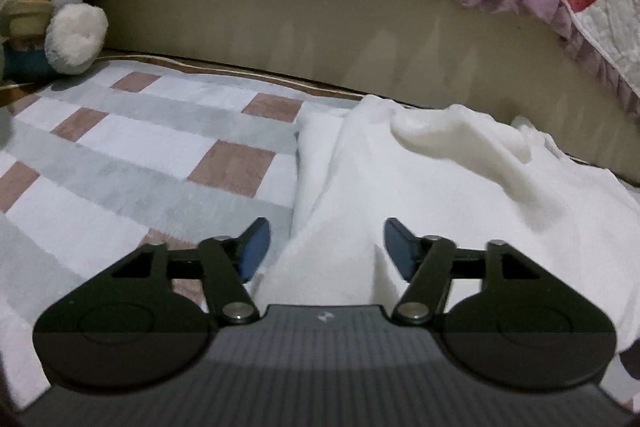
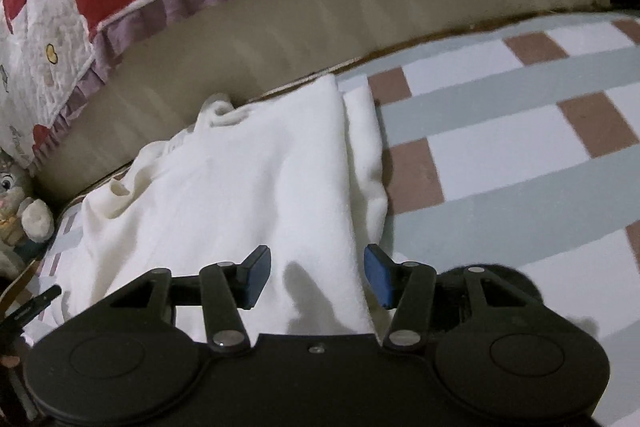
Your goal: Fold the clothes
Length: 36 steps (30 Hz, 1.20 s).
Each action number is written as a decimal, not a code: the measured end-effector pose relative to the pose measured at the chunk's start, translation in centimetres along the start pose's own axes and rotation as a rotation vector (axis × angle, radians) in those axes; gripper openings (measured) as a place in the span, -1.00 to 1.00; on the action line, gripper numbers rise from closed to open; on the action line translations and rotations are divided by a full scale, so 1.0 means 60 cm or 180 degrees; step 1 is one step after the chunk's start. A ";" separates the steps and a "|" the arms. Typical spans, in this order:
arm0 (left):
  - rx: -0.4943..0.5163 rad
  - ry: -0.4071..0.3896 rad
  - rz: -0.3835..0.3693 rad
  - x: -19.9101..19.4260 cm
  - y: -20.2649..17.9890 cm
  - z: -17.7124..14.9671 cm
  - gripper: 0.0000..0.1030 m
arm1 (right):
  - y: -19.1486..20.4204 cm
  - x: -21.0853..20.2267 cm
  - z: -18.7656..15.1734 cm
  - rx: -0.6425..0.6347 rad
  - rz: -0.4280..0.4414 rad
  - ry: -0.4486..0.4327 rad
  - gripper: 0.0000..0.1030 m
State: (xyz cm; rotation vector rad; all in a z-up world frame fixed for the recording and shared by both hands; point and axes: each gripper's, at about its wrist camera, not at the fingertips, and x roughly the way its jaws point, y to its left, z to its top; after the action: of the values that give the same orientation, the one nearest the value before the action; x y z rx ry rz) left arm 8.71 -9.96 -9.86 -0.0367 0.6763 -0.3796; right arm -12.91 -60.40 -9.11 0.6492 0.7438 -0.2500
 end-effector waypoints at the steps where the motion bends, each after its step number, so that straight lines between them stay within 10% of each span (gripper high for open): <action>1: 0.0002 0.0158 -0.0063 0.016 0.004 -0.002 0.45 | -0.002 0.005 -0.002 0.0007 -0.0011 0.0029 0.12; 8: -0.0169 0.0452 -0.0160 0.043 0.013 -0.005 0.47 | -0.004 0.031 -0.013 -0.0033 -0.0040 0.0321 0.23; 11: -0.0272 0.0452 -0.0149 0.042 0.014 -0.004 -0.40 | -0.007 0.016 -0.030 0.0130 -0.0110 0.0428 0.33; 17: -0.0321 0.0465 -0.0027 0.044 0.004 -0.006 -0.56 | -0.015 0.034 -0.040 0.0281 -0.0114 0.0340 0.38; 18: -0.0297 0.0467 0.0013 0.045 0.001 -0.008 -0.46 | -0.011 0.040 -0.038 0.0227 -0.0104 0.0295 0.22; 19: -0.0362 0.0450 -0.0009 0.049 0.005 -0.013 -0.41 | -0.003 0.046 -0.035 0.0052 -0.0111 0.0257 -0.50; 36: -0.0250 0.0108 0.0399 -0.149 -0.034 -0.011 -0.84 | 0.061 -0.086 -0.064 -0.0591 -0.0518 -0.0201 -0.85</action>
State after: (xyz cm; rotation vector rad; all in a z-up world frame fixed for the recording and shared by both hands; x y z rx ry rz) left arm 1.24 -8.64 -4.66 -0.0622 0.7231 -0.2334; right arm -17.14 -55.21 -5.97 0.4036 0.7498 -0.3447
